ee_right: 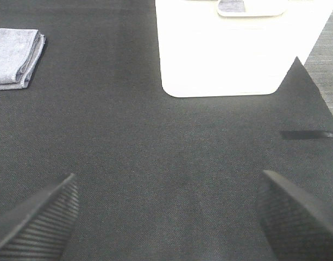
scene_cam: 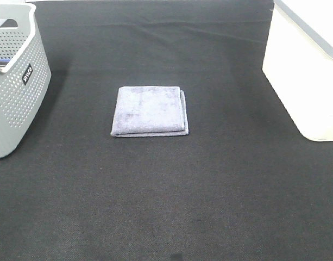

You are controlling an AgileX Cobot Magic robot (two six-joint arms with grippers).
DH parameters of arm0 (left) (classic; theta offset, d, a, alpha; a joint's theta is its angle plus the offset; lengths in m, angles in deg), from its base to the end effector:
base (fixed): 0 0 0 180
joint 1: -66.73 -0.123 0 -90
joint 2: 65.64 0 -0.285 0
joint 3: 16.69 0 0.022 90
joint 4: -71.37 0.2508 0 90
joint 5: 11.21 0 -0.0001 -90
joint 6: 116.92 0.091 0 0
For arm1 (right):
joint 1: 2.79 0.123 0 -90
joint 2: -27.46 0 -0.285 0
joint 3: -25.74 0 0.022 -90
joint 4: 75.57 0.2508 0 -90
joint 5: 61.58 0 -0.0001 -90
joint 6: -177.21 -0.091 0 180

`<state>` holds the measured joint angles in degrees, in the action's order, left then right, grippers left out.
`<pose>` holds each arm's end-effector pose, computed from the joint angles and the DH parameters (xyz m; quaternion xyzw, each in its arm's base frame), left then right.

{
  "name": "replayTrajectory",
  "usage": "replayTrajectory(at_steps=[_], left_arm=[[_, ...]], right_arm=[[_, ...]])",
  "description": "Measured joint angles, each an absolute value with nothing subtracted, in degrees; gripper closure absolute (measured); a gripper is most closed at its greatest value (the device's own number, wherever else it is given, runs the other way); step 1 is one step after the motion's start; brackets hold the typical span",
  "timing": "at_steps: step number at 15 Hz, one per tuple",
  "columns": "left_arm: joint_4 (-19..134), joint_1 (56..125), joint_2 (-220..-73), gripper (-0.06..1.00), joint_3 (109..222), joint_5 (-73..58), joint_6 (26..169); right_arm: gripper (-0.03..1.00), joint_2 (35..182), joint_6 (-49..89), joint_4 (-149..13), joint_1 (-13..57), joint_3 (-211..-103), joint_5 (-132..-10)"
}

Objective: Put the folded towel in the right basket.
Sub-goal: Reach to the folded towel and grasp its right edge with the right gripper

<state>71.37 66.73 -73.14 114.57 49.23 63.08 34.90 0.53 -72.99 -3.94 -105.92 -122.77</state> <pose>-0.0050 0.0000 0.2769 0.0000 0.8512 0.0000 0.5249 -0.0065 0.0037 0.2778 -0.0172 0.8521 0.0021 0.5231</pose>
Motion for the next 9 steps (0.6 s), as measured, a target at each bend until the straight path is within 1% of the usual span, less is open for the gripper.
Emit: replayTrajectory(at_steps=[3,5,6,7,9], left_arm=[[71.4,66.7,-73.1,-0.03,114.6,49.2,63.1],[71.4,66.7,-73.1,-0.03,114.6,49.2,63.1],[71.4,66.7,-73.1,-0.03,114.6,49.2,63.1],[71.4,66.7,-73.1,-0.03,114.6,49.2,63.1],[71.4,66.7,-73.1,-0.03,114.6,49.2,63.1]], right_arm=[[0.14,35.2,0.5,-73.0,-3.9,-106.0,-122.5],[0.15,39.4,0.5,-73.0,-3.9,-107.4,-119.3],[0.15,43.0,0.5,-72.7,-3.9,-108.3,-116.8],[0.16,50.0,0.5,-71.7,-3.9,-110.5,-112.8],[0.16,61.1,0.7,-69.2,-3.9,-114.7,-109.0]])
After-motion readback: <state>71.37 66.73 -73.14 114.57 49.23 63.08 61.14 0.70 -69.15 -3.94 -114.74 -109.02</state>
